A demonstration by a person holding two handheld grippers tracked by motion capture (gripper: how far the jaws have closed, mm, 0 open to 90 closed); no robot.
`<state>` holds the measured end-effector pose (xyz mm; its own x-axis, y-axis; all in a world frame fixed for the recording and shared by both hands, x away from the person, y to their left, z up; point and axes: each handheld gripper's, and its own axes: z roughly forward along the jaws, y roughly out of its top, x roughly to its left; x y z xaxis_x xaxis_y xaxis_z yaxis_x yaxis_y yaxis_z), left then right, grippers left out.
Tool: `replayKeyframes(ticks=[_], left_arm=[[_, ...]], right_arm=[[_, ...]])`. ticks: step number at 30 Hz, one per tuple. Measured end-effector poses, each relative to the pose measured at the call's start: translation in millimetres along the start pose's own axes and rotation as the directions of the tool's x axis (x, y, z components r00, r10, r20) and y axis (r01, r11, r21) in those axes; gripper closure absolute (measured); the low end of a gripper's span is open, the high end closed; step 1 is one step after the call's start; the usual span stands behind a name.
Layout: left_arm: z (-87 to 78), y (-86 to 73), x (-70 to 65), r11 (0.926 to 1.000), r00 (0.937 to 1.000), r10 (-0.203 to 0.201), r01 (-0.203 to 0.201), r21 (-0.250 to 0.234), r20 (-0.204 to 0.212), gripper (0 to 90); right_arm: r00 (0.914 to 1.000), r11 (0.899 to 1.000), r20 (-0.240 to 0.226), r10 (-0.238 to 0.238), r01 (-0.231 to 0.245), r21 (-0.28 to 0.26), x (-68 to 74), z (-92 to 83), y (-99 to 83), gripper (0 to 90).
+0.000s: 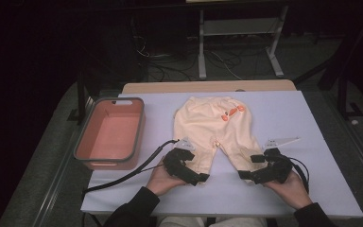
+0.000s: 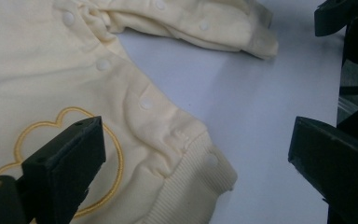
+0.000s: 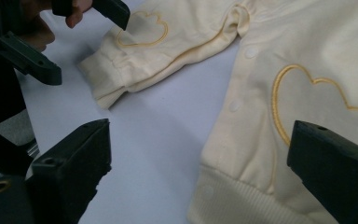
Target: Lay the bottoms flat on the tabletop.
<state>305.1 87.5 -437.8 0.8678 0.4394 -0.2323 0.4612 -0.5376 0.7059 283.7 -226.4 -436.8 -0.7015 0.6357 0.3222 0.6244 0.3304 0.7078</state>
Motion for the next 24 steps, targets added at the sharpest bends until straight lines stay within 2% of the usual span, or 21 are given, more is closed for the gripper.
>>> replayKeyframes(ticks=[3,6,11,16,21,24], left_arm=[[2.9,-1.1,0.3,1.0,1.0,0.002,-0.003,0.008,0.002,6.9],[5.8,-2.3,-0.7,0.9999,0.9998,0.007,-0.007,0.008,0.016,13.5],[12.1,-4.6,-1.2,0.9995,0.9997,0.014,-0.015,0.029,0.019,17.4],[16.8,-6.2,0.1,0.9988,0.9998,0.02,-0.02,0.044,0.008,21.2],[20.1,-7.4,0.3,0.9982,0.9995,0.03,-0.029,0.052,-0.007,22.3],[20.9,-7.9,1.0,0.998,0.9992,0.032,-0.031,0.055,-0.023,26.2]], right_arm=[[0.9999,1.0,-0.012,-0.007,0.007,0.019,0.9,1.6,-1.4,14.2],[0.9999,0.999,-0.008,-0.016,0.016,0.043,1.0,4.2,-2.2,18.0],[0.9997,0.998,0.007,-0.022,0.022,0.066,-0.7,7.9,-3.2,24.1],[0.9989,0.996,0.038,-0.026,0.023,0.083,-3.3,11.2,-3.8,30.1],[0.9951,0.992,0.072,-0.068,0.06,0.115,-0.7,16.8,-4.2,30.9],[0.9938,0.991,0.084,-0.073,0.063,0.121,-0.3,17.4,-4.2,33.3]])
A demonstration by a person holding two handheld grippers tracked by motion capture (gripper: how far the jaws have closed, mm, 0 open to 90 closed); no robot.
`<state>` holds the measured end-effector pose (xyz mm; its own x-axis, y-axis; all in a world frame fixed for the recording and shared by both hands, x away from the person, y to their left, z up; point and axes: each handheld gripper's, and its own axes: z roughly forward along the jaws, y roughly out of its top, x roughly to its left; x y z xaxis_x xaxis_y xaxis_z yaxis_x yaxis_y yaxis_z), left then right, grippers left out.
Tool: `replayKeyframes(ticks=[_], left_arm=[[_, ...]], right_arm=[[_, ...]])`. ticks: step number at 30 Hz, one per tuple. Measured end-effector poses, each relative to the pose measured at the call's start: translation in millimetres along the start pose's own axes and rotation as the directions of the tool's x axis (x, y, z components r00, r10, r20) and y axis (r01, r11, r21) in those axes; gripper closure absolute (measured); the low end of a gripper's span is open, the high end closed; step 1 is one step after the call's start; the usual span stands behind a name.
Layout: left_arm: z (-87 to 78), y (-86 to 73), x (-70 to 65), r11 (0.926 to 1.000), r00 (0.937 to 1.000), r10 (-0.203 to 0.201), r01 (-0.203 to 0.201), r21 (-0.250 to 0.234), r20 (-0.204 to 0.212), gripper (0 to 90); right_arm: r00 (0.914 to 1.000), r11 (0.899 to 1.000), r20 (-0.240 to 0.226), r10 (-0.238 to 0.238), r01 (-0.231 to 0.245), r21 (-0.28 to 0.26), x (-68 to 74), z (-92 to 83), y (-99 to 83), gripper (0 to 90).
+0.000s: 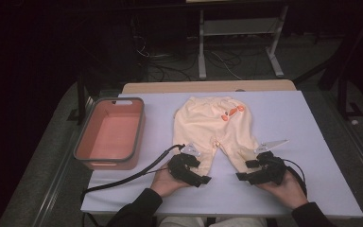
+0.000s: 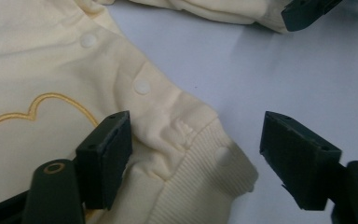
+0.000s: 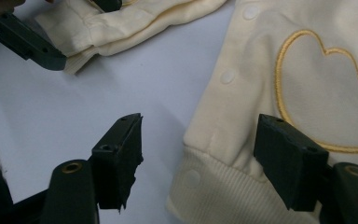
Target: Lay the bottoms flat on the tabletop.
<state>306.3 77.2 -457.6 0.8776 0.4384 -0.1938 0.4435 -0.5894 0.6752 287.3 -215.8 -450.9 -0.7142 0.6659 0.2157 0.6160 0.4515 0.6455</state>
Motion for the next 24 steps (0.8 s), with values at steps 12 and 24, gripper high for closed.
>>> replayKeyframes(ticks=[12,24], left_arm=[[0.9,-0.1,1.7,0.9998,0.9992,0.019,-0.019,0.002,-0.035,42.6],[-3.6,3.8,6.7,0.9993,0.9998,0.009,-0.008,0.036,-0.02,64.5]], right_arm=[[0.9943,0.998,0.089,-0.059,0.057,0.027,3.6,2.8,0.3,49.2],[0.997,0.998,0.062,-0.046,0.044,0.034,1.8,1.9,5.2,73.7]])
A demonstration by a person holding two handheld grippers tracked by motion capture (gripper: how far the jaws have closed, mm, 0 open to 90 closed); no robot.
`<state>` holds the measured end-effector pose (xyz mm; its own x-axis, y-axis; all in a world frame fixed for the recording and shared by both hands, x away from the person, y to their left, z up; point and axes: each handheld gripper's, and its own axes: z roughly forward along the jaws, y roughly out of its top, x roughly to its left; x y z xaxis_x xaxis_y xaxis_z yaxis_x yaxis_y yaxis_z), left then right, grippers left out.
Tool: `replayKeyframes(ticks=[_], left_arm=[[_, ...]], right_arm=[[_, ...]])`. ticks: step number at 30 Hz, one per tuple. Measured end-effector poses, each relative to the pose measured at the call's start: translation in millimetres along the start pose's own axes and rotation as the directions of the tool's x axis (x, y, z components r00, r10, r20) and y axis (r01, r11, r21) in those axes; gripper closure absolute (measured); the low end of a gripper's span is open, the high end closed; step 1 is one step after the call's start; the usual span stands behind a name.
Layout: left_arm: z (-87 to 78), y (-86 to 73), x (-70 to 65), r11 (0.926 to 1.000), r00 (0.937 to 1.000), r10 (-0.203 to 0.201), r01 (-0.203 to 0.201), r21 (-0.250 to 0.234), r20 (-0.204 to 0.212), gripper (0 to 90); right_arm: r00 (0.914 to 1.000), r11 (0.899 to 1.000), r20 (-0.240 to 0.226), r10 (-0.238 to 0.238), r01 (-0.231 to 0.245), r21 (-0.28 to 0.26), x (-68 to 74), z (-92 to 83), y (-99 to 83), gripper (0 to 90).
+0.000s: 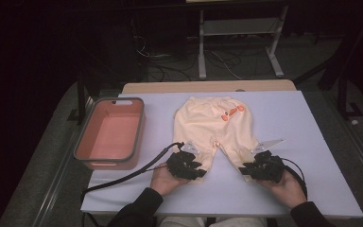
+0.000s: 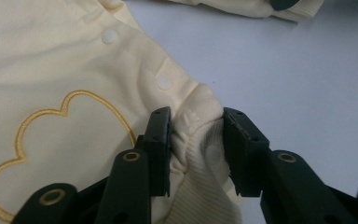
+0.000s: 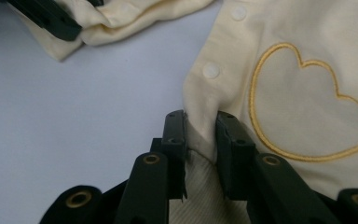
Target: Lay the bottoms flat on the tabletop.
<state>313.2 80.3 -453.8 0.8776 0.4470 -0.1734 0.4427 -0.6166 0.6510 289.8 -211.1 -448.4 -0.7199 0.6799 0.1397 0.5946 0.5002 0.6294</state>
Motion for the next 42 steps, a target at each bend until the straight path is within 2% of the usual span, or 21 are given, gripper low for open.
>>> replayKeyframes(ticks=[2,4,7,9,16,19,31,35,39,42], left_arm=[[-2.3,0.6,0.3,1.0,1.0,0.0,0.0,0.008,0.003,66.0],[-7.4,0.5,-0.9,0.9995,0.9998,0.018,-0.017,0.027,-0.01,67.3],[-14.1,-0.2,-1.3,0.998,0.999,0.04,-0.039,0.049,-0.02,68.1],[-15.9,-0.2,-2.2,0.9983,0.9991,0.037,-0.036,0.046,-0.018,68.4],[-17.7,-2.1,-8.3,0.9973,0.9989,0.047,-0.047,0.056,0.0,68.4],[-19.1,-2.2,-10.4,0.9981,0.9989,0.042,-0.043,0.045,0.02,68.3],[-21.5,-3.3,-15.0,0.998,0.9969,0.043,-0.046,0.043,0.066,67.5],[-21.3,-5.0,-16.5,0.9976,0.9957,0.043,-0.047,0.051,0.082,61.4],[-22.5,-4.9,-17.5,0.9982,0.9931,0.033,-0.039,0.046,0.113,52.3],[-25.1,-4.4,-19.2,0.9989,0.9913,0.037,-0.04,0.025,0.127,45.9]], right_arm=[[0.9985,0.999,-0.043,0.033,-0.034,-0.017,-1.8,-0.7,0.7,74.1],[0.9961,0.998,-0.072,0.052,-0.055,-0.04,-1.0,-2.8,1.3,74.1],[0.9918,0.996,-0.112,0.062,-0.069,-0.062,1.5,-5.7,1.4,74.1],[0.9886,0.995,-0.135,0.066,-0.075,-0.063,2.5,-5.7,0.8,74.1],[0.9864,0.998,-0.156,0.05,-0.056,-0.034,7.7,-6.6,-1.6,74.0],[0.9856,0.999,-0.163,0.042,-0.046,-0.016,9.1,-7.4,-2.6,74.0],[0.9796,0.999,-0.197,0.039,-0.041,-0.004,11.0,-12.0,-4.1,73.2],[0.9768,0.999,-0.208,0.053,-0.053,0.003,12.9,-12.4,-5.6,66.4],[0.9713,0.997,-0.228,0.068,-0.077,-0.032,12.4,-14.5,-4.7,55.9],[0.971,0.995,-0.227,0.074,-0.087,-0.048,12.1,-16.2,-3.3,48.2]])
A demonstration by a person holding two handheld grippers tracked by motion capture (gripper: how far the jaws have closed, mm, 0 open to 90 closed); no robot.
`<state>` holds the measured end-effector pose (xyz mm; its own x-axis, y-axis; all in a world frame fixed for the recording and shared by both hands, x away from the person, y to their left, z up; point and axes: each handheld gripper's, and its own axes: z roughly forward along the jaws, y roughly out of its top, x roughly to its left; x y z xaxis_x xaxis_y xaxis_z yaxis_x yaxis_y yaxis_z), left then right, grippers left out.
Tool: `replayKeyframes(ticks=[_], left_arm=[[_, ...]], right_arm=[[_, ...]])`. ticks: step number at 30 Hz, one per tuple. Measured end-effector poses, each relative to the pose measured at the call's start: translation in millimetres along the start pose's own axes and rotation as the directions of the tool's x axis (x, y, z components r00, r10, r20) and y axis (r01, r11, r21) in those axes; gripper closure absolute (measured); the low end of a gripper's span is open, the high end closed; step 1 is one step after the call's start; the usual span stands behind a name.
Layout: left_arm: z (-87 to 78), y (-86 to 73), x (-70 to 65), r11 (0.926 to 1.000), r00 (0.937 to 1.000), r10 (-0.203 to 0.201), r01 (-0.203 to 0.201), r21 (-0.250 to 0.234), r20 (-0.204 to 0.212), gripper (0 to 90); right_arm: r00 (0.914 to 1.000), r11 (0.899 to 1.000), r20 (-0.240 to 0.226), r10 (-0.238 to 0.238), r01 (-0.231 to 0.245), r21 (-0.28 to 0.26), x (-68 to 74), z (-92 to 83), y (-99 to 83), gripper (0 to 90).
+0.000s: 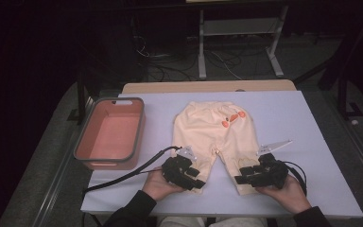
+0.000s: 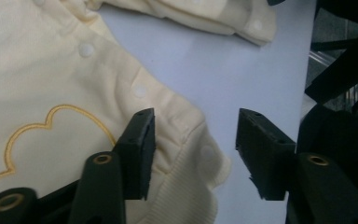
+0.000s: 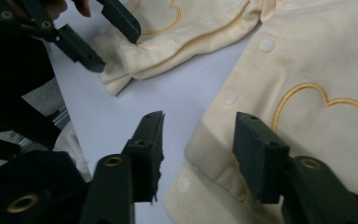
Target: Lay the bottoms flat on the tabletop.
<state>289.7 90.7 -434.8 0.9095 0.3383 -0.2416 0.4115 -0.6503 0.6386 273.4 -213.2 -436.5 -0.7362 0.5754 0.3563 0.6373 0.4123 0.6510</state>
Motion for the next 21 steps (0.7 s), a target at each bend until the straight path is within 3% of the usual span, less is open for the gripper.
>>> replayKeyframes(ticks=[9,13,16,21], left_arm=[[-9.1,-0.5,-3.7,0.9985,0.9996,-0.015,0.013,-0.054,-0.024,23.6],[-16.0,-4.8,0.2,0.995,0.9984,-0.052,0.049,-0.087,-0.025,18.6],[-24.7,-6.5,1.7,0.9925,0.9971,-0.058,0.052,-0.11,-0.05,14.4],[-39.4,-12.1,5.5,0.9795,0.994,-0.097,0.086,-0.182,-0.051,10.1]], right_arm=[[0.9999,0.999,0.003,-0.015,0.016,-0.04,-0.5,-4.2,5.6,26.0],[0.9995,0.998,0.009,-0.029,0.03,-0.048,-0.5,-5.0,11.0,15.1],[0.9995,0.997,0.009,-0.029,0.03,-0.065,-0.7,-5.5,15.0,12.6],[0.9987,0.997,0.023,-0.045,0.046,-0.066,-0.3,-5.0,22.8,1.8]])
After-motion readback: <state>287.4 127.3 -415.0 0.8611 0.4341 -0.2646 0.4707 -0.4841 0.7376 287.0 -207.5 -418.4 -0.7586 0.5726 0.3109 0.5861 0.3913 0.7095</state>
